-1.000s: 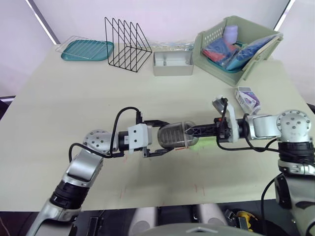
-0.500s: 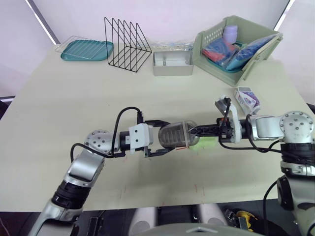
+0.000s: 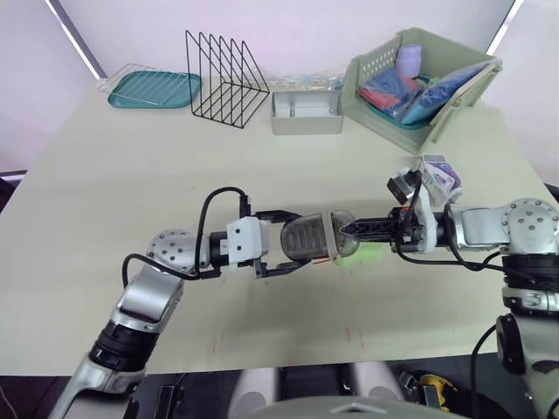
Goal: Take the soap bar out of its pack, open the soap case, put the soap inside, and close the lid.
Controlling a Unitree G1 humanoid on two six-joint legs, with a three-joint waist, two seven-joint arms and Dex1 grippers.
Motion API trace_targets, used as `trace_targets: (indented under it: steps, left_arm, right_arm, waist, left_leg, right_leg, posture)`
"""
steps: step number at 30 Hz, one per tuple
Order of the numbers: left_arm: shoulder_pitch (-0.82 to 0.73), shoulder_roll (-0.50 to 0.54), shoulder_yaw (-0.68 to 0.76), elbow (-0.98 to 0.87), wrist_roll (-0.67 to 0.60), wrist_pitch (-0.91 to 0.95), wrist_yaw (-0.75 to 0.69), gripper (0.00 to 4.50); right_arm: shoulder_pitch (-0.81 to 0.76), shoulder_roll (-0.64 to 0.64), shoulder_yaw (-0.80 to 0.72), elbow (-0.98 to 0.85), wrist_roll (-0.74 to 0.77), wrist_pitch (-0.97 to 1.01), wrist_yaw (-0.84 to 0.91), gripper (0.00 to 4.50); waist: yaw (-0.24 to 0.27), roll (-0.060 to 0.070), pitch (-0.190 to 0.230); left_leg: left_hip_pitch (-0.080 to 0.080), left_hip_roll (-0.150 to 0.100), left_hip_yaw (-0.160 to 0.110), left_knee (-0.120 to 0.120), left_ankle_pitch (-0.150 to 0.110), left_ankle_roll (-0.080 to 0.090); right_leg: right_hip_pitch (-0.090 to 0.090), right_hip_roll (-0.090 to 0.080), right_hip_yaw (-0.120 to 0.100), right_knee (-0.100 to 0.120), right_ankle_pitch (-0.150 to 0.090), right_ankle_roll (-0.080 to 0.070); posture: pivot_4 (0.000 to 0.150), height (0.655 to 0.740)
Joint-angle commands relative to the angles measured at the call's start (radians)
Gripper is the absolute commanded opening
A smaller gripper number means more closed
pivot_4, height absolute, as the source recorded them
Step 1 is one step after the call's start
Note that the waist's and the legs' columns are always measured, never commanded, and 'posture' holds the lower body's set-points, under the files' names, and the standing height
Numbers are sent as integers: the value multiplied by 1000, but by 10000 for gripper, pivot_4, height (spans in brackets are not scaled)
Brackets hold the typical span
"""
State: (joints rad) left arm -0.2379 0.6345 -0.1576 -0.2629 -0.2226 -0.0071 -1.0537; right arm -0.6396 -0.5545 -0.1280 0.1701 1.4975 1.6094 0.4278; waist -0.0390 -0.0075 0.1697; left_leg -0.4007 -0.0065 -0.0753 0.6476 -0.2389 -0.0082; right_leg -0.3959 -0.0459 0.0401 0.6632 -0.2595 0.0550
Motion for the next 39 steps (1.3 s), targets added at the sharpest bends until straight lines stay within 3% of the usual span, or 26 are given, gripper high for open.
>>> trace_targets:
  steps: [1, 7, 11, 18, 27, 36, 39]
  left_arm:
    - [10, 12, 10, -11, 8, 8, 15, 34433]
    - [18, 24, 11, -15, 7, 16, 17, 34433]
    - [19, 30, 16, -11, 6, 22, 20, 34433]
    - [35, 43, 9, -2, 9, 24, 17, 34433]
    - [43, 44, 6, -4, 12, 28, 19, 34433]
    - [53, 42, 6, -18, 19, 37, 28, 34433]
    - [58, 45, 10, -19, 20, 37, 31, 34433]
  right_arm:
    - [-19, -8, -8, -24, 71, 5, 49, 18540]
    - [-11, -26, -37, -23, 37, -3, 23, 18540]
    - [6, -115, -90, 39, -25, -13, 39, 18540]
    - [-5, -278, -64, 132, -303, -140, 129, 18540]
    - [-70, -255, 49, 162, -598, -274, 163, 18540]
    - [-100, -201, 38, 180, -689, -240, 180, 18540]
    - [-108, -190, 12, 146, -667, -184, 189, 33473]
  waist:
    - [0, 0, 0]
    - [0, 0, 0]
    - [8, 0, 0]
    - [2, 0, 0]
    - [-1, 0, 0]
    - [0, 0, 0]
    - [-1, 0, 0]
  left_leg:
    - [0, 0, 0, 0, 0, 0]
    - [0, 0, 0, 0, 0, 0]
    - [0, 0, 0, 0, 0, 0]
    - [0, 0, 1, 0, -1, 1]
    - [0, 1, 3, -1, -1, 1]
    - [0, 1, 2, 0, -1, 1]
    - [0, 1, 2, 0, -1, 1]
  right_leg:
    - [0, 0, 0, 0, 0, 0]
    - [0, 0, 0, 0, 0, 0]
    - [0, 0, 0, 0, 0, 0]
    - [0, 0, 1, -1, 0, 0]
    - [-1, 1, 2, -1, 0, 0]
    - [-1, 1, 2, -1, 0, 0]
    - [-1, 1, 2, -1, 0, 0]
  posture:
    - [1500, 7400]
    - [1500, 7400]
    - [1500, 7400]
    - [1500, 7400]
    - [1500, 7400]
    - [1500, 7400]
    - [1500, 7400]
